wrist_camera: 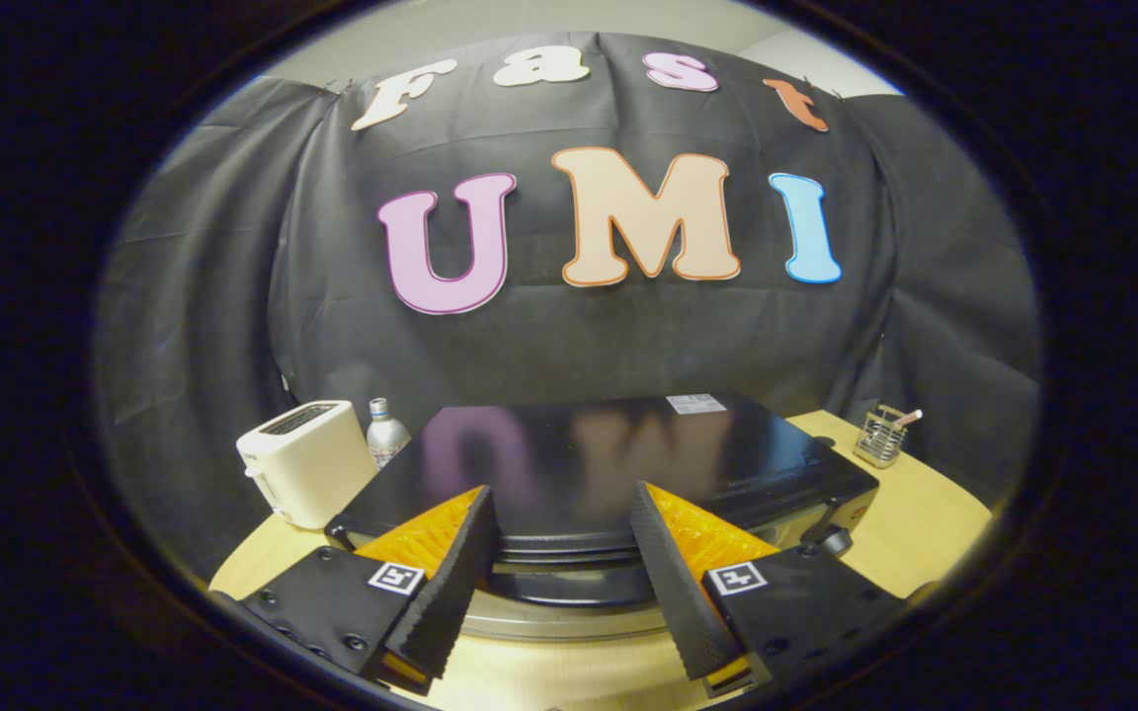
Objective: Open the toaster oven, put the food inside, and close the toaster oven door.
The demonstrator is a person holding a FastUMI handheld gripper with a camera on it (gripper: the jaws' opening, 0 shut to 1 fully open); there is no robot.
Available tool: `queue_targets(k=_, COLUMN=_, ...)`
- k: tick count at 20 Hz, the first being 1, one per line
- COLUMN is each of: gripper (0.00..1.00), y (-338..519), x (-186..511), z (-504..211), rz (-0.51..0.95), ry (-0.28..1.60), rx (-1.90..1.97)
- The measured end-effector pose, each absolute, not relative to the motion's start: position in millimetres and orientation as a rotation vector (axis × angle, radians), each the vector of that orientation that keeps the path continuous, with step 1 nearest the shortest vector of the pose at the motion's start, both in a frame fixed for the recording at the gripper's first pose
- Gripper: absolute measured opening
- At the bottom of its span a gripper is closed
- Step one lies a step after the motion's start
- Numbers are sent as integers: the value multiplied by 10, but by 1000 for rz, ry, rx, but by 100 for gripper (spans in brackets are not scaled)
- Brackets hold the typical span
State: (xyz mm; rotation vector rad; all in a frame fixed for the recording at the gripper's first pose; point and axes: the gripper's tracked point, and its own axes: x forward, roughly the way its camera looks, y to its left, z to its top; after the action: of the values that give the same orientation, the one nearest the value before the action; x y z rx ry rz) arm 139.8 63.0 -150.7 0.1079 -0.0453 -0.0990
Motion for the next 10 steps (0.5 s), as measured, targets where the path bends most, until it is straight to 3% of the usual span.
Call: queue_targets(k=10, gripper=85, y=535, x=1186, z=-1617, rz=-143, ry=4, rx=112)
